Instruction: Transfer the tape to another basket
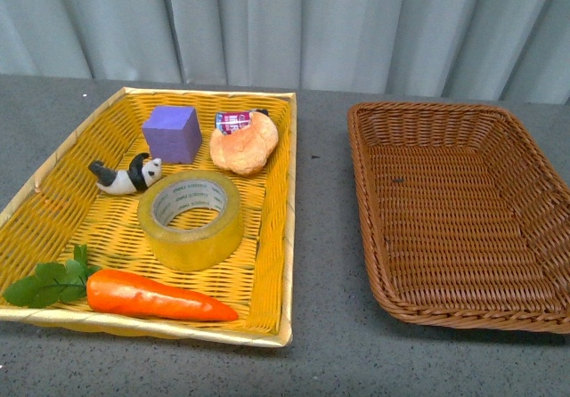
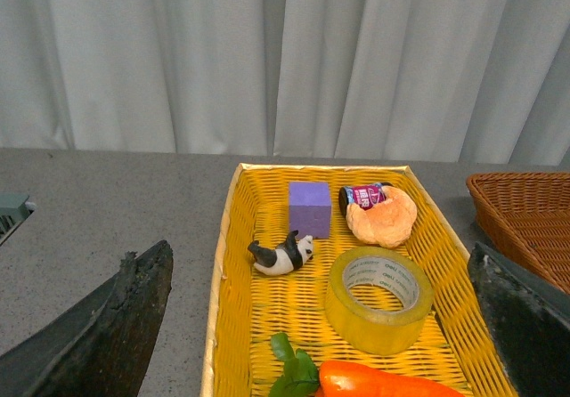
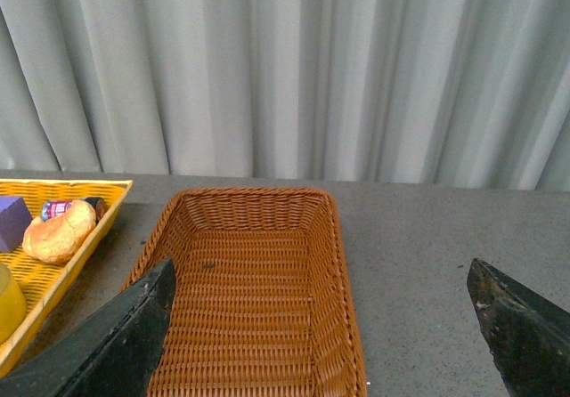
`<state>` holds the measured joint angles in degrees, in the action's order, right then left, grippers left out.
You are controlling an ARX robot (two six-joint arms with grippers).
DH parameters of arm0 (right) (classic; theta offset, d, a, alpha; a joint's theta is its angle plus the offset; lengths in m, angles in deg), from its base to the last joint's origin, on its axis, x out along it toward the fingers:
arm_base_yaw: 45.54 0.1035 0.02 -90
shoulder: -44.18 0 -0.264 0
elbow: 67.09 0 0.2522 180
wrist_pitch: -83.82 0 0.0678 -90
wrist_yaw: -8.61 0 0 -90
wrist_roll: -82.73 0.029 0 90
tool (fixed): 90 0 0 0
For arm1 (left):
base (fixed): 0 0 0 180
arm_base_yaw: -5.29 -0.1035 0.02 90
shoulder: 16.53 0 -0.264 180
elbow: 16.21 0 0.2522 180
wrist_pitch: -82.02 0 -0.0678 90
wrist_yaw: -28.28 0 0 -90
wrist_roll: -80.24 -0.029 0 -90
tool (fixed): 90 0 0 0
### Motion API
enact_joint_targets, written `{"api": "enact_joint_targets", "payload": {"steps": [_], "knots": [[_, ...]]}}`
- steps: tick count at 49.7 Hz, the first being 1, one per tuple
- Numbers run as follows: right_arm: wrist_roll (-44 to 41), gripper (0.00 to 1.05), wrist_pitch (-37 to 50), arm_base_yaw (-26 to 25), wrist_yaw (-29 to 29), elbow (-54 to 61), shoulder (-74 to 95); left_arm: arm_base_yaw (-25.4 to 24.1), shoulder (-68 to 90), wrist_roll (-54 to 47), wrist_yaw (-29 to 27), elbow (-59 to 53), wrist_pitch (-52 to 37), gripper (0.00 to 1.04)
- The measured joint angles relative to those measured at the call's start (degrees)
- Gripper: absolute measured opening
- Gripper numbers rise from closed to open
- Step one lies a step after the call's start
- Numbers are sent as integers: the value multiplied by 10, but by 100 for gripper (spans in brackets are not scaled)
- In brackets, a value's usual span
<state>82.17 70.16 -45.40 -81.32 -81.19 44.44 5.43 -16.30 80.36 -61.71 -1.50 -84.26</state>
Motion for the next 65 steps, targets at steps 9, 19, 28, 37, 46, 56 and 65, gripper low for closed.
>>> {"api": "enact_joint_targets", "payload": {"steps": [9, 19, 28, 37, 46, 56, 65], "knots": [[0, 96, 0, 0, 0, 0, 0, 0, 0, 0, 0, 0, 0, 98], [0, 96, 0, 0, 0, 0, 0, 0, 0, 0, 0, 0, 0, 98], [0, 96, 0, 0, 0, 0, 0, 0, 0, 0, 0, 0, 0, 98], [0, 96, 0, 0, 0, 0, 0, 0, 0, 0, 0, 0, 0, 98], [0, 96, 0, 0, 0, 0, 0, 0, 0, 0, 0, 0, 0, 98], [0, 96, 0, 0, 0, 0, 0, 0, 0, 0, 0, 0, 0, 98], [0, 96, 0, 0, 0, 0, 0, 0, 0, 0, 0, 0, 0, 98]]}}
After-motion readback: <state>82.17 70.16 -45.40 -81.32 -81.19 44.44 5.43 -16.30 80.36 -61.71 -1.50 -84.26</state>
